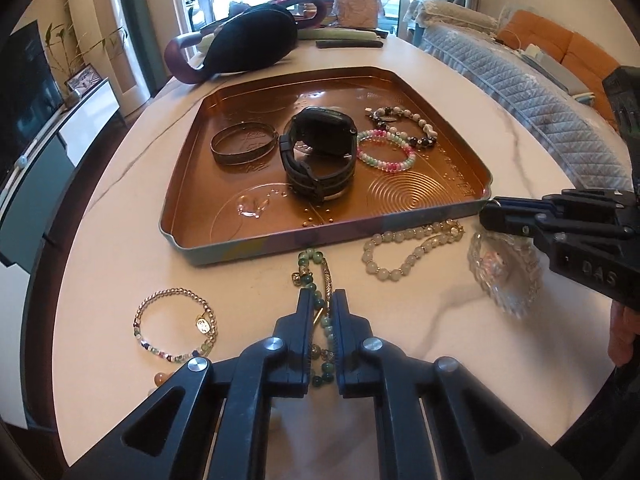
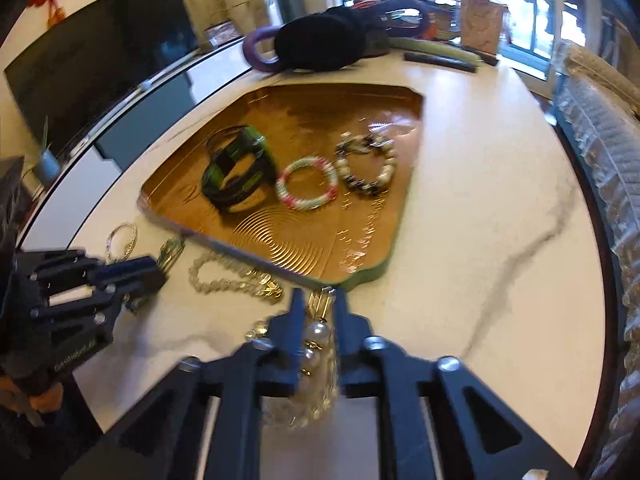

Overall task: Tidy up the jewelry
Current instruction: 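Carry the green bracelet with the left tool while the right tool carries the brooch toward the tray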

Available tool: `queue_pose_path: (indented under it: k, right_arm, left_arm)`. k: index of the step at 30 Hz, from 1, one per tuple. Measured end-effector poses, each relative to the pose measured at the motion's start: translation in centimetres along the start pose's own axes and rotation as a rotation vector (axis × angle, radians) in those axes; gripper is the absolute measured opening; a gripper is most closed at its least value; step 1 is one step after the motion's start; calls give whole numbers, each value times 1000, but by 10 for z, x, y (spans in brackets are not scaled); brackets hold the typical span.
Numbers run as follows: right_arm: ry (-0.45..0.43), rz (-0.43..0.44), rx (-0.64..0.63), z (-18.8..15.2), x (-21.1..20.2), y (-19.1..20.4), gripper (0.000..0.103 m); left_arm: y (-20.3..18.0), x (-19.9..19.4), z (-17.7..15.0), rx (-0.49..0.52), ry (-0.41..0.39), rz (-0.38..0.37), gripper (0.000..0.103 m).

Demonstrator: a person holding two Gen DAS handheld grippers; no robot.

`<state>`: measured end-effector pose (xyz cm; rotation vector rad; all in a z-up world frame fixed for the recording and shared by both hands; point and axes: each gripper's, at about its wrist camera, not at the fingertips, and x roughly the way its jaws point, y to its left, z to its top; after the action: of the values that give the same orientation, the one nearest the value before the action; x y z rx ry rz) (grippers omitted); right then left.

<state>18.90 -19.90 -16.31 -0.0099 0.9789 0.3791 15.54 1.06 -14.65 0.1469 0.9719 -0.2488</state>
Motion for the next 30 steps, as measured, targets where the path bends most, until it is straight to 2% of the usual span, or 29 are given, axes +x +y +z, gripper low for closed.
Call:
queue_pose_path:
  k: [1,7,12,15,25,30]
  right_arm:
    - [4,-3,1,0,0,-1,10]
    - [-47,7,-4,3,-14,-1,10]
    - [-96,34,-8,6,-32,-2,10]
    - [-122,43,-16,8,-42,-1,10]
    - [-202,62,-90,14,-71,22,10]
    - [-243,80,-112,22,-87,32,10]
  left_arm:
    - [0,-2,0,3,-3,-4,3]
    - [-1,-13,2,7,-28,-21,3]
    - [-3,-22,4,5,-43,-67,3]
    - [-5,-32,6,-8,-63,-110,3]
    - [-12,-74,14,-22,-160,-171,3]
    - [-16,-95,25,21,-232,-120,3]
